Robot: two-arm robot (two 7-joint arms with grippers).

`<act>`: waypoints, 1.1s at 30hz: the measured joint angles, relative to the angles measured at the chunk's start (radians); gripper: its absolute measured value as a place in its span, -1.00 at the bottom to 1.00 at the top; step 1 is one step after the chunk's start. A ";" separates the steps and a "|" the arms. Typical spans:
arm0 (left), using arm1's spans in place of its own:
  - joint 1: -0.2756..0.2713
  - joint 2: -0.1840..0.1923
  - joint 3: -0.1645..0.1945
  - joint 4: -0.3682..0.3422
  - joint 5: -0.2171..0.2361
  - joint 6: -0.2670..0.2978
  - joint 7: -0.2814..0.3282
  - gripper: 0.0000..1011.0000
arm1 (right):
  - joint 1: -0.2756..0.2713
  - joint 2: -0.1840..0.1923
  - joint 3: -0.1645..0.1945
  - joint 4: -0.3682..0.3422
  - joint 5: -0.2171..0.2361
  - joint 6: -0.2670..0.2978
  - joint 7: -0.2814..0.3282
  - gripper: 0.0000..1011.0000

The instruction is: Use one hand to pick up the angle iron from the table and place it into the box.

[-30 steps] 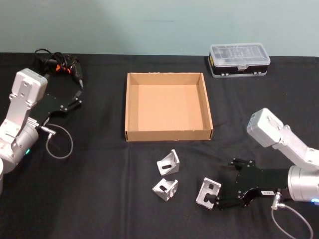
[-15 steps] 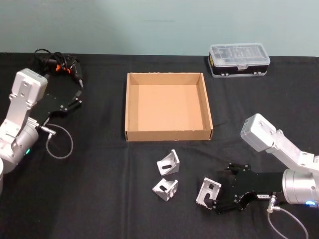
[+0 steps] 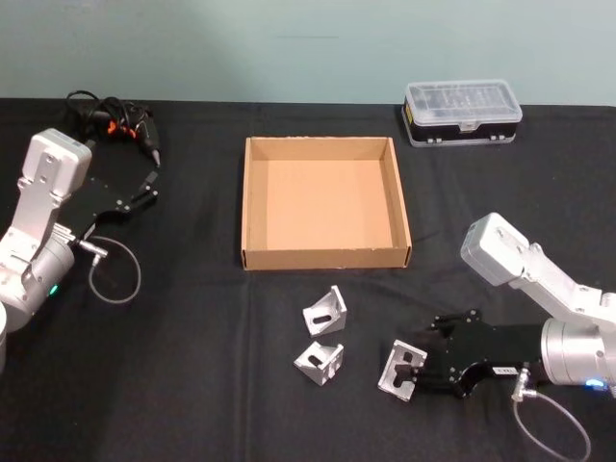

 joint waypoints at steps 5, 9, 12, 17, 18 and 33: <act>0.000 0.000 0.000 0.000 0.000 0.000 0.000 0.98 | 0.003 -0.002 0.000 0.002 -0.002 -0.004 0.001 -0.14; 0.000 0.000 0.000 0.000 0.000 0.000 0.000 0.98 | 0.006 -0.005 0.003 0.005 -0.003 -0.006 0.001 -0.34; 0.000 0.000 0.000 0.000 0.000 0.000 0.000 0.98 | 0.006 -0.006 0.004 0.005 -0.003 -0.006 0.000 -0.54; 0.000 0.000 0.000 0.000 0.000 0.000 0.000 0.98 | 0.008 -0.010 0.003 0.008 -0.002 -0.007 0.001 -0.78; 0.000 0.000 0.000 0.000 0.000 0.000 0.000 0.98 | 0.009 -0.011 0.002 0.009 -0.002 -0.007 0.001 -0.88; 0.000 0.000 0.000 0.000 0.000 0.000 0.000 0.98 | 0.022 -0.024 0.001 0.010 0.001 -0.024 0.006 -0.89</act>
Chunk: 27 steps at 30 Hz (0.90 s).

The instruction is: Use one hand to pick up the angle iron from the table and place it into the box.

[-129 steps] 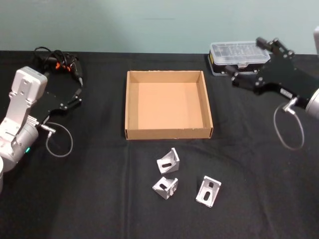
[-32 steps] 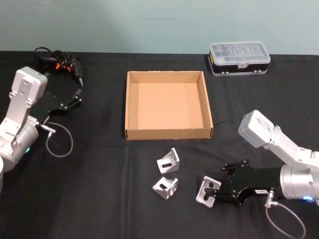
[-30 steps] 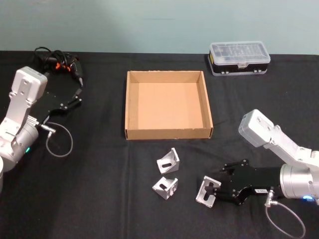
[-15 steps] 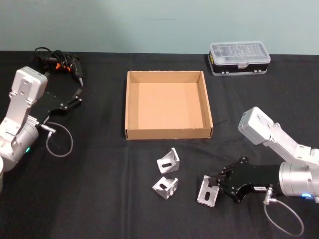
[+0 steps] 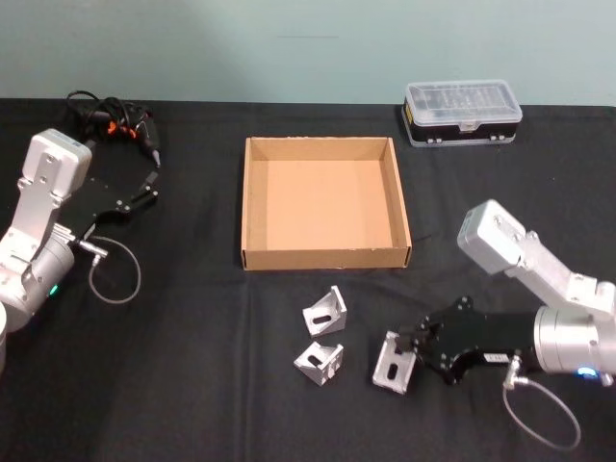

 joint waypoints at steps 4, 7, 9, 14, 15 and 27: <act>0.000 0.000 0.000 0.000 0.000 0.000 0.000 0.98 | 0.017 -0.008 0.019 -0.010 0.009 -0.020 -0.001 -0.89; 0.000 0.000 0.000 0.000 0.000 0.000 0.000 0.98 | 0.046 -0.022 0.044 -0.014 0.011 -0.043 -0.019 -0.89; 0.000 0.000 0.000 0.000 0.000 0.000 0.000 0.98 | 0.060 -0.030 0.053 -0.012 0.009 -0.053 -0.028 -0.89; 0.000 0.000 0.000 0.000 0.000 0.000 0.000 0.98 | 0.119 -0.083 0.075 0.026 -0.021 -0.087 -0.081 -0.89; 0.000 0.000 0.000 0.000 0.000 0.000 0.000 0.98 | 0.128 -0.094 0.076 0.035 -0.028 -0.093 -0.090 -0.89; 0.000 0.000 0.000 0.000 0.000 0.000 0.000 0.98 | 0.257 -0.270 0.043 0.251 -0.149 -0.174 -0.154 -0.89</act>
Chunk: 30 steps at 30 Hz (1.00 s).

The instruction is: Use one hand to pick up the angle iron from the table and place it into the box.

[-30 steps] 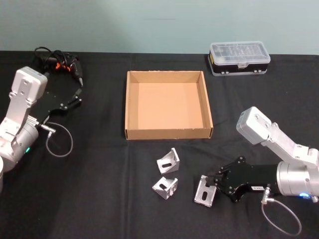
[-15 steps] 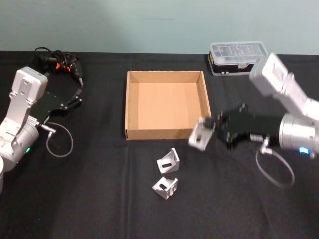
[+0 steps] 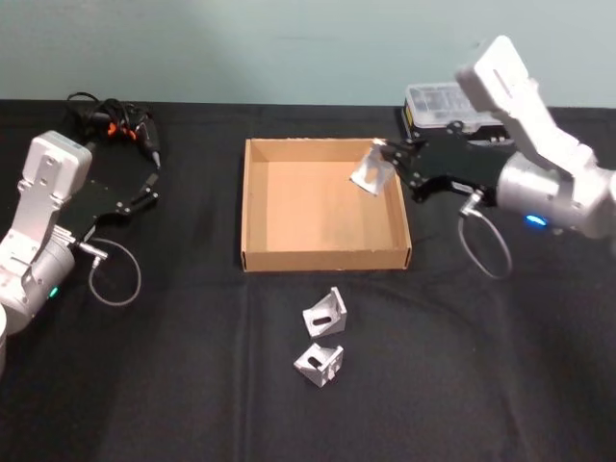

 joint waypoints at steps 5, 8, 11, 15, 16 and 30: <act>0.000 0.000 0.000 0.000 0.000 0.000 0.000 0.98 | 0.045 -0.054 -0.025 0.095 -0.042 -0.026 0.000 -0.90; 0.000 0.000 0.000 0.000 0.000 0.000 0.000 0.98 | 0.073 -0.085 -0.044 0.159 -0.073 -0.042 0.000 -0.89; 0.000 0.000 0.000 0.000 0.000 0.000 0.000 0.98 | 0.094 -0.117 -0.057 0.222 -0.095 -0.055 0.002 -0.89; 0.000 0.000 0.000 0.000 0.000 0.000 0.000 0.98 | 0.115 -0.151 -0.067 0.292 -0.114 -0.068 0.007 -0.89; 0.000 0.000 0.000 0.000 0.000 0.000 0.000 0.98 | 0.119 -0.157 -0.069 0.305 -0.118 -0.071 0.008 -0.89; 0.000 0.000 0.000 0.000 0.000 0.000 0.000 0.98 | 0.162 -0.227 -0.071 0.440 -0.164 -0.105 0.033 -0.89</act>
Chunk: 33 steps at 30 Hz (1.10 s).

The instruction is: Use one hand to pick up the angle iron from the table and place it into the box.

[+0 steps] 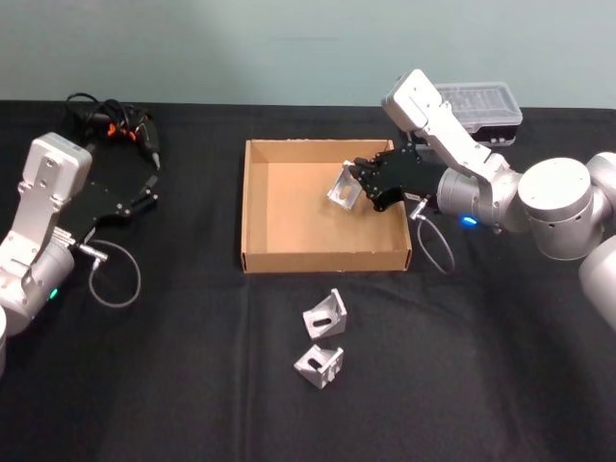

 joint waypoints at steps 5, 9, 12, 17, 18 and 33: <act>0.000 0.000 0.000 0.000 0.000 0.000 0.000 0.98 | 0.000 -0.010 0.008 0.006 -0.006 -0.001 0.007 -0.88; 0.000 0.000 0.000 0.000 0.000 0.000 0.000 0.98 | -0.004 -0.014 0.015 0.004 -0.014 0.003 0.009 -0.66; 0.000 0.000 0.000 0.000 0.000 0.000 0.000 0.98 | -0.009 -0.014 0.020 -0.003 -0.019 0.008 0.010 -0.51; 0.000 0.000 0.000 0.000 0.000 0.000 0.000 0.98 | -0.020 -0.013 0.031 -0.017 -0.024 0.018 0.010 -0.20; 0.000 0.000 0.000 0.000 0.000 0.000 0.000 0.98 | -0.021 -0.012 0.032 -0.019 -0.025 0.019 0.010 -0.17; 0.000 0.000 0.000 0.000 0.000 0.000 0.000 0.98 | -0.055 -0.006 0.061 -0.060 -0.029 0.023 -0.001 0.77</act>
